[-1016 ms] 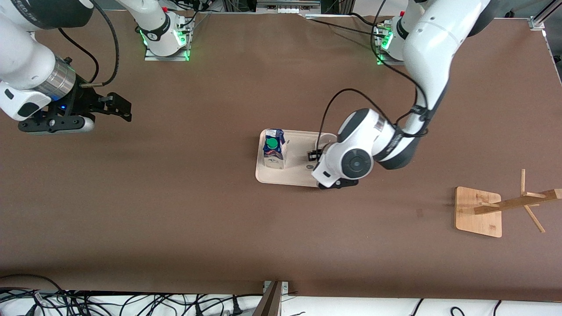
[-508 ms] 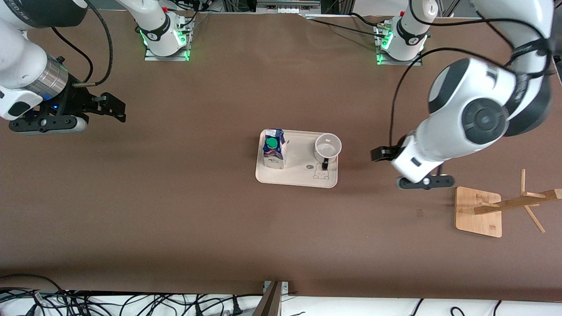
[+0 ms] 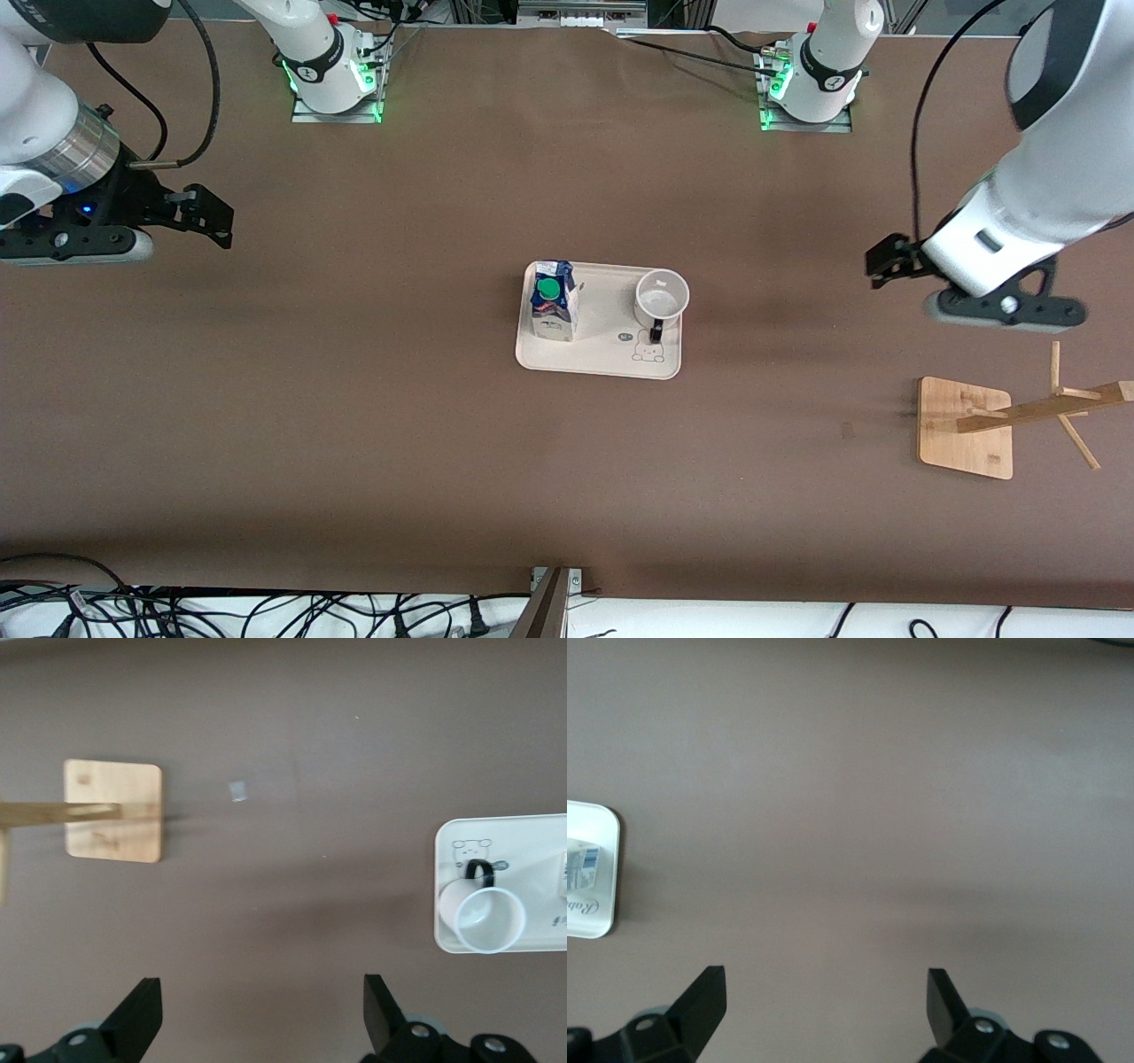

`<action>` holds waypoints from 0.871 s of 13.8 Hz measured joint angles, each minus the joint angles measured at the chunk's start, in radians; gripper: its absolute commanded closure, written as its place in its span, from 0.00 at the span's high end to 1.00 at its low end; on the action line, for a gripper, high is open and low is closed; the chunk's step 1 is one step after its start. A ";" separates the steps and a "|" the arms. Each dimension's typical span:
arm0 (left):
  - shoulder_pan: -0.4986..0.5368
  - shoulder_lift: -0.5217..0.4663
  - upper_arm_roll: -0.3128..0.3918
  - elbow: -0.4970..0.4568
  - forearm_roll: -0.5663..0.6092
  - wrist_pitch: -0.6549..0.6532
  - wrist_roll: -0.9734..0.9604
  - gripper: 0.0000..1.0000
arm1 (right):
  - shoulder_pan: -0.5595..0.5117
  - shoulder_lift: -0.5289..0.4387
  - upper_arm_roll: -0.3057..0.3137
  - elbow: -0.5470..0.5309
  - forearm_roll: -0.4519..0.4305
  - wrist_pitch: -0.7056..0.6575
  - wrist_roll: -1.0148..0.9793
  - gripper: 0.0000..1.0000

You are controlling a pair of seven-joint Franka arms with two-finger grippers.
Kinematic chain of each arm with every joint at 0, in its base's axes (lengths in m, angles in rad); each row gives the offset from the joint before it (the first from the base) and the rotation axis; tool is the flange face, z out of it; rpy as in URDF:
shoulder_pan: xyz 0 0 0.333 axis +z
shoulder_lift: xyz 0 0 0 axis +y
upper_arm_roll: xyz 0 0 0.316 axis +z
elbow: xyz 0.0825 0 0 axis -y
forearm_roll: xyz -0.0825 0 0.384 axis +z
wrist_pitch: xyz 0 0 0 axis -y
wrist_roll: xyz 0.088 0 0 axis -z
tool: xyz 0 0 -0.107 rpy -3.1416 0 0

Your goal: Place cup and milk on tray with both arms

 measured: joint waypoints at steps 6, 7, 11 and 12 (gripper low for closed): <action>-0.065 -0.238 0.210 -0.280 -0.138 0.094 0.064 1.00 | 0.009 0.030 0.005 0.000 -0.006 -0.007 0.003 1.00; -0.071 -0.235 0.210 -0.286 -0.138 0.093 0.063 1.00 | 0.009 0.031 0.006 0.000 -0.006 -0.007 0.003 1.00; -0.086 -0.214 0.198 -0.271 -0.100 0.076 0.059 1.00 | 0.011 0.030 0.008 0.005 -0.006 -0.006 0.004 1.00; -0.088 -0.207 0.197 -0.263 -0.100 0.073 0.057 1.00 | 0.011 0.030 0.008 0.005 -0.006 -0.006 0.004 1.00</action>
